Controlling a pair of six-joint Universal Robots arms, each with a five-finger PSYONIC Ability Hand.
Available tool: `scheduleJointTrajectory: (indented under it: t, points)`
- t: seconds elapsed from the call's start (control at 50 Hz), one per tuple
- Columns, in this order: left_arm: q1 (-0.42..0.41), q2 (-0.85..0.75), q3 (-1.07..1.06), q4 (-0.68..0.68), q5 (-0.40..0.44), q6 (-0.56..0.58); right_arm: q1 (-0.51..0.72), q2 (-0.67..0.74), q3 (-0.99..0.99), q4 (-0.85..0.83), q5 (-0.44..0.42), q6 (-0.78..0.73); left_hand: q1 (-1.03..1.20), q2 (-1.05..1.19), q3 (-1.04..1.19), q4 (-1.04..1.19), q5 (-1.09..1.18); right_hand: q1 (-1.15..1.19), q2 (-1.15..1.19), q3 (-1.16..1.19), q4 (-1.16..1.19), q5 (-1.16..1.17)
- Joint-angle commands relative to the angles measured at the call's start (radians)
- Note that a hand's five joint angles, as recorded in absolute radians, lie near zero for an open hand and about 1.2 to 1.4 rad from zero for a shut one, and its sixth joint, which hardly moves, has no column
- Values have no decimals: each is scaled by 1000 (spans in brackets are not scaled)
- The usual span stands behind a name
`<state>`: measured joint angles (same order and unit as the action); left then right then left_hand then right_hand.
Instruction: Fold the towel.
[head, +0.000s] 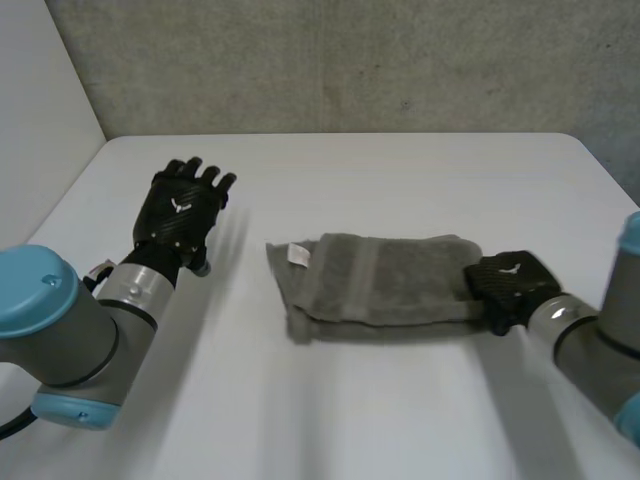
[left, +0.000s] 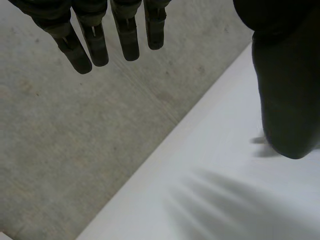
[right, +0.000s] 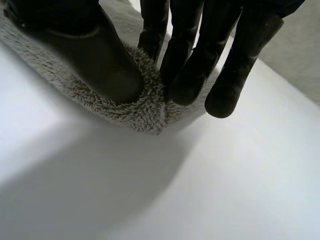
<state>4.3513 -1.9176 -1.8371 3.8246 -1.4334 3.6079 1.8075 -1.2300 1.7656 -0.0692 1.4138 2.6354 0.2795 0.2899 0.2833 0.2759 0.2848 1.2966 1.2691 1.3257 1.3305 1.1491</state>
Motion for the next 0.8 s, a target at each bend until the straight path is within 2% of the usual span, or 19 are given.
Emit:
scheduleJointTrajectory:
  t: [0.02, 0.1, 0.12, 0.16, 0.18, 0.2, 0.22, 0.26, 0.3, 0.32, 0.34, 0.36, 0.38, 0.42, 0.44, 0.46, 0.6, 0.64, 0.8]
  points:
    - [-18, 63, 33, -13, -5, -20, 82, -28, -104, -7, 13, -104, -40, -50, -43, -36, -219, 100, 127, 71, 66, 73]
    - [-52, 78, 76, -30, -33, -80, 245, -8, -225, -3, 19, -48, -40, -50, -43, -36, -219, 100, 127, 71, 66, 73]
    - [-65, 78, 103, -39, -54, -113, 245, -8, -226, -3, 19, -48, -42, -53, -46, -39, -222, 100, 127, 71, 66, 73]
    - [-71, 77, 131, -51, -84, -149, 417, 79, -302, -7, 11, -35, -54, -65, -58, -51, -234, 100, 127, 71, 66, 73]
    - [-73, 77, 150, -63, -107, -175, 418, 80, -302, -7, 11, -35, -57, -68, -61, -54, -237, 100, 127, 71, 66, 73]
    - [-73, 77, 150, -63, -107, -175, 502, 122, -337, -7, 14, -38, -57, -68, -61, -54, -237, 100, 127, 71, 66, 73]
    - [-75, 74, 169, -80, -125, -211, 503, 122, -338, -7, 14, -38, -60, -71, -64, -56, -240, 100, 127, 71, 66, 73]
    - [-76, 71, 177, -94, -134, -240, 623, 185, -382, -3, 19, -38, -60, -71, -64, -57, -240, 100, 127, 71, 66, 73]
    - [-78, 66, 182, -105, -136, -264, 656, 213, -390, -4, 20, -38, -60, -71, -64, -57, -240, 100, 127, 71, 66, 73]
    - [-82, 60, 183, -114, -137, -288, 661, 228, -388, -7, 22, -29, -60, -71, -64, -57, -240, -53, -26, -82, -87, -80]
    - [-90, 54, 182, -120, -137, -307, 661, 228, -388, -7, 22, -29, -63, -73, -67, -59, -243, -55, -27, -84, -89, -82]
    - [-90, 54, 182, -120, -137, -307, 659, 231, -382, -7, 28, -26, -63, -74, -67, -59, -243, -351, -324, -380, -385, -378]
    - [-96, 45, 180, -123, -137, -314, 659, 231, -382, -7, 28, -26, -66, -76, -70, -62, -246, -354, -327, -383, -388, -381]
    - [-104, 34, 179, -125, -137, -314, 642, 212, -358, -14, 36, -25, -66, -76, -70, -62, -246, -977, -949, -1006, -1011, -1004]
    - [-110, 26, 177, -125, -137, -314, 642, 211, -357, -14, 36, -25, -66, -76, -70, -62, -246, -980, -952, -1009, -1014, -1007]
    - [-110, 26, 177, -125, -137, -314, 629, 195, -347, -14, 42, -20, -66, -76, -70, -62, -246, -1122, -1095, -1151, -1156, -1149]
    - [-137, -33, 190, -125, -133, -314, 506, 98, -279, -24, 50, 18, -60, -71, -64, -57, -240, -1122, -1095, -1151, -1156, -1149]
    - [-148, -53, 196, -126, -134, -314, 465, 70, -243, -62, 50, 90, -60, -71, -64, -57, -240, -1122, -1095, -1151, -1156, -1149]
    - [-180, -130, 199, -206, -134, -313, 400, 67, -236, -89, 47, 161, -54, -65, -58, -51, -234, -1122, -1095, -1151, -1156, -1149]
